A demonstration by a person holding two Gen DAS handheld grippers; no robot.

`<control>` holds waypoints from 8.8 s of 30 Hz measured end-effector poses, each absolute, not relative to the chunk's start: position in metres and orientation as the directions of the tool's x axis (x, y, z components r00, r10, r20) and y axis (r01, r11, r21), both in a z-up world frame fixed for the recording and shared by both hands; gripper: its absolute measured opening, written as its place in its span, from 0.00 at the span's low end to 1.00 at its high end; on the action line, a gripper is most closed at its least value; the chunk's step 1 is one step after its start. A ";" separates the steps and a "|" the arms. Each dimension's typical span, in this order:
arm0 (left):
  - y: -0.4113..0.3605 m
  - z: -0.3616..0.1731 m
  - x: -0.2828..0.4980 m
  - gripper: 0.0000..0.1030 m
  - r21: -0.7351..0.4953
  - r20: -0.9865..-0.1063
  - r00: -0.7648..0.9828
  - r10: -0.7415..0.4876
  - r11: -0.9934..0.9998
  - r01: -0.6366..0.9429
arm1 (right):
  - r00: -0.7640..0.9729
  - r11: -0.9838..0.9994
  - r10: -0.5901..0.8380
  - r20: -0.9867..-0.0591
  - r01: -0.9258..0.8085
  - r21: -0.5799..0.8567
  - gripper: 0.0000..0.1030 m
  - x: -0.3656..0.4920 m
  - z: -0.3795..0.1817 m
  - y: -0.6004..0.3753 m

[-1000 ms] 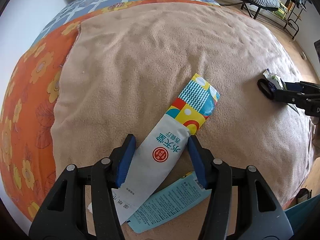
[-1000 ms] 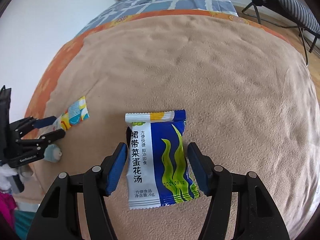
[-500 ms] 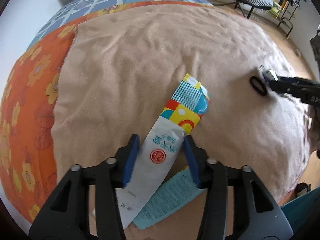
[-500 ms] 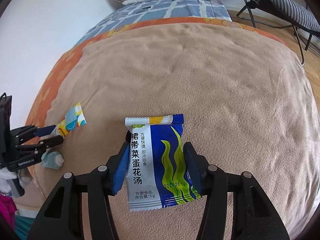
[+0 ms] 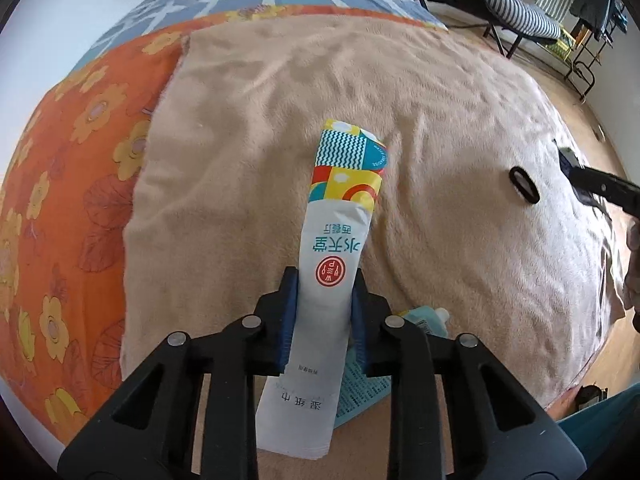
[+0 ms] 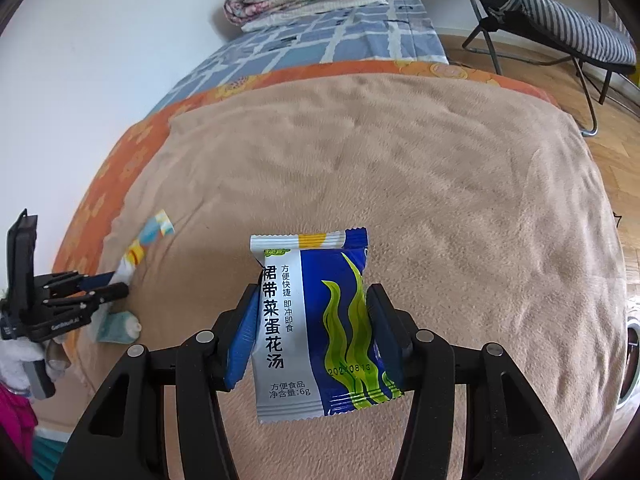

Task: Collect trash
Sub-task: 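Carry the tube packaging and soup sachet over the blue basket with both grippers, then open both grippers to drop the packaging and sachet into the basket, then move both grippers back toward the light-blue tube and black hair tie, then grasp the light-blue tube with the left gripper while the right grasps the black hair tie, then carry the light-blue tube and hair tie over the blue basket with both grippers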

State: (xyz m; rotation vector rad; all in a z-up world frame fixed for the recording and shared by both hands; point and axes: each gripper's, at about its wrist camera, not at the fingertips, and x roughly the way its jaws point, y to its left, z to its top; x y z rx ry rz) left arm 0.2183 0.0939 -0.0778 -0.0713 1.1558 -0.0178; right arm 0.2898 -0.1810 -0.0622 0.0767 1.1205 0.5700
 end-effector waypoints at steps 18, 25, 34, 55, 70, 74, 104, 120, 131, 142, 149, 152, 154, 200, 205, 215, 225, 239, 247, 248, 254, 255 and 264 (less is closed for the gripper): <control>0.081 -0.003 0.170 0.22 -0.129 -0.833 0.543 -0.110 0.992 0.004 | 0.390 0.853 0.470 -0.792 -0.432 0.293 0.51 0.227 -0.013 -0.184; 0.057 0.012 0.128 0.22 -0.132 -0.816 0.562 -0.135 0.990 0.047 | 0.408 0.849 0.476 -0.779 -0.445 0.286 0.51 0.175 0.002 -0.193; 0.018 0.010 0.061 0.22 -0.151 -0.808 0.558 -0.191 0.982 0.117 | 0.386 0.834 0.491 -0.781 -0.466 0.295 0.51 0.098 0.001 -0.208; -0.034 -0.064 -0.053 0.22 -0.162 -0.872 0.431 -0.232 0.968 0.193 | 0.279 0.824 0.449 -0.849 -0.498 0.272 0.51 -0.024 -0.044 -0.222; -0.061 -0.113 -0.080 0.22 -0.136 -0.932 0.293 -0.215 0.954 0.265 | 0.194 0.801 0.399 -0.896 -0.549 0.238 0.51 -0.054 -0.075 -0.205; -0.068 -0.124 -0.083 0.22 -0.130 -0.945 0.254 -0.205 0.950 0.285 | 0.173 0.798 0.385 -0.907 -0.556 0.232 0.51 -0.056 -0.084 -0.201; -0.077 -0.147 -0.081 0.46 -0.096 -0.969 0.190 -0.157 0.951 0.294 | 0.143 0.809 0.321 -0.936 -0.556 0.193 0.53 -0.059 -0.104 -0.195; -0.064 -0.131 -0.068 0.56 -0.098 -0.963 0.222 -0.155 0.964 0.249 | 0.195 0.839 0.320 -0.927 -0.513 0.181 0.53 -0.045 -0.093 -0.202; -0.047 -0.093 -0.040 0.56 -0.113 -0.942 0.286 -0.176 0.968 0.224 | 0.287 0.882 0.292 -0.912 -0.450 0.141 0.54 -0.020 -0.069 -0.213; -0.022 -0.054 0.007 0.56 -0.049 -0.918 0.373 -0.136 0.971 0.233 | 0.349 0.875 0.307 -0.885 -0.469 0.119 0.54 0.014 -0.039 -0.205; 0.005 -0.043 0.045 0.56 -0.078 -0.908 0.393 -0.147 0.979 0.188 | 0.379 0.855 0.372 -0.847 -0.495 0.154 0.56 0.051 -0.023 -0.201; 0.016 -0.042 0.064 0.56 -0.078 -0.908 0.393 -0.144 0.981 0.180 | 0.396 0.853 0.378 -0.837 -0.501 0.147 0.57 0.068 -0.021 -0.197; 0.028 -0.040 0.080 0.56 -0.102 -0.905 0.396 -0.157 0.983 0.156 | 0.398 0.853 0.381 -0.834 -0.498 0.152 0.57 0.082 -0.021 -0.196; 0.038 -0.094 0.164 0.61 -0.042 -0.950 0.298 -0.092 0.985 0.169 | 0.312 0.854 0.410 -0.857 -0.462 0.240 0.57 0.265 -0.082 -0.134; 0.033 -0.095 0.164 0.61 -0.002 -0.952 0.302 -0.051 0.987 0.161 | 0.321 0.865 0.376 -0.869 -0.458 0.205 0.57 0.275 -0.091 -0.127; 0.044 -0.091 0.169 0.41 -0.016 -0.946 0.319 -0.057 0.991 0.129 | 0.364 0.862 0.304 -0.880 -0.498 0.092 0.46 0.274 -0.098 -0.107; 0.042 -0.087 0.168 0.36 -0.008 -0.940 0.338 -0.049 0.992 0.122 | 0.370 0.841 0.357 -0.858 -0.527 0.123 0.08 0.265 -0.089 -0.107; 0.037 -0.082 0.165 0.36 -0.020 -0.933 0.355 -0.065 0.991 0.129 | 0.394 0.835 0.418 -0.819 -0.521 0.175 0.08 0.252 -0.063 -0.119; 0.032 -0.093 0.179 0.38 0.014 -0.937 0.349 -0.028 0.993 0.117 | 0.385 0.822 0.445 -0.809 -0.534 0.198 0.08 0.242 -0.054 -0.123; 0.032 -0.094 0.180 0.38 0.014 -0.937 0.347 -0.027 0.993 0.115 | 0.384 0.821 0.448 -0.807 -0.535 0.201 0.08 0.241 -0.053 -0.123; 0.027 -0.089 0.178 0.36 0.025 -0.932 0.361 -0.022 0.992 0.124 | 0.384 0.815 0.452 -0.805 -0.544 0.199 0.08 0.229 -0.049 -0.128; 0.026 -0.087 0.175 0.36 0.022 -0.932 0.363 -0.025 0.992 0.125 | 0.383 0.814 0.455 -0.804 -0.546 0.200 0.08 0.226 -0.047 -0.130; 0.004 -0.057 0.147 0.36 -0.014 -0.906 0.416 -0.082 0.986 0.165 | 0.390 0.801 0.464 -0.796 -0.569 0.188 0.08 0.191 -0.032 -0.143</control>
